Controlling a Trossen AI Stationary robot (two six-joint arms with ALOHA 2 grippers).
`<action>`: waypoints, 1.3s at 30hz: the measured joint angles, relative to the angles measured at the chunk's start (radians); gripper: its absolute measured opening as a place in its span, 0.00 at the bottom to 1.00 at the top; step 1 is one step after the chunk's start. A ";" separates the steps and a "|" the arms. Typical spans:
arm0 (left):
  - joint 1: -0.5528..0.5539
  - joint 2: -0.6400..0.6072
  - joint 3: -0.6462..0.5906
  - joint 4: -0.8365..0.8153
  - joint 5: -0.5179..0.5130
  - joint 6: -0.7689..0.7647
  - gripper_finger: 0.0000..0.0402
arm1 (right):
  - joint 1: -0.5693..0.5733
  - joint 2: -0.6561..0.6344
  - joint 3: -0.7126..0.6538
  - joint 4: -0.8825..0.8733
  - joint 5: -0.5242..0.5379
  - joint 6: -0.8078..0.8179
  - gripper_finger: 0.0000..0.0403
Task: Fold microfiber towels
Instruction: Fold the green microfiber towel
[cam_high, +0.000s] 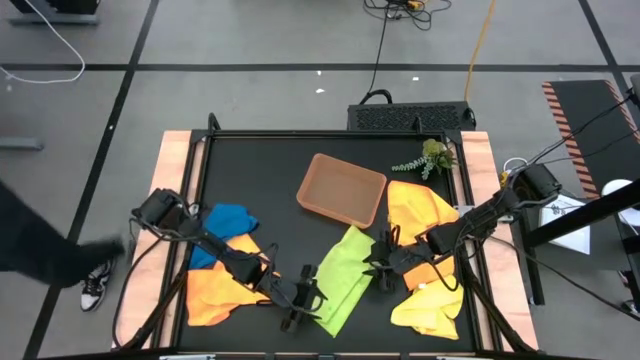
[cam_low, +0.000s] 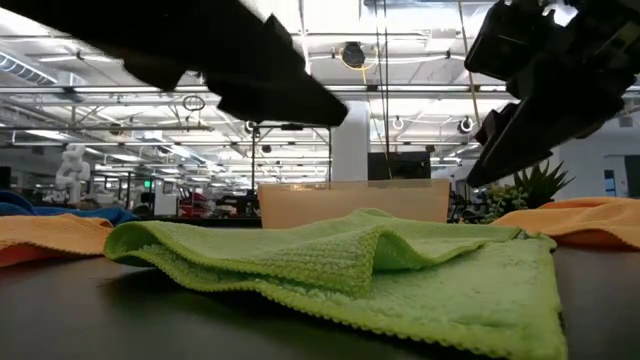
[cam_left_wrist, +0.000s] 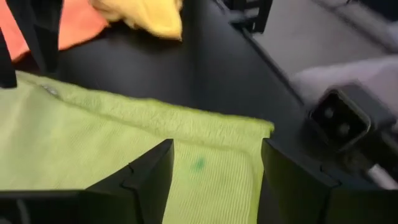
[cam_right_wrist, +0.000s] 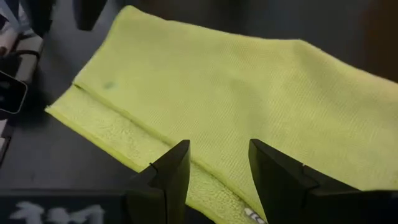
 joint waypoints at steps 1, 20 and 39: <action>-0.007 0.010 0.009 0.004 -0.013 0.009 0.59 | 0.000 0.000 0.000 -0.004 0.000 -0.001 0.39; -0.025 0.166 0.165 -0.132 -0.046 0.019 0.54 | 0.000 -0.001 0.000 0.007 0.001 0.004 0.39; -0.066 0.165 0.165 -0.133 -0.046 -0.017 0.54 | 0.000 -0.001 0.000 0.003 0.000 -0.001 0.39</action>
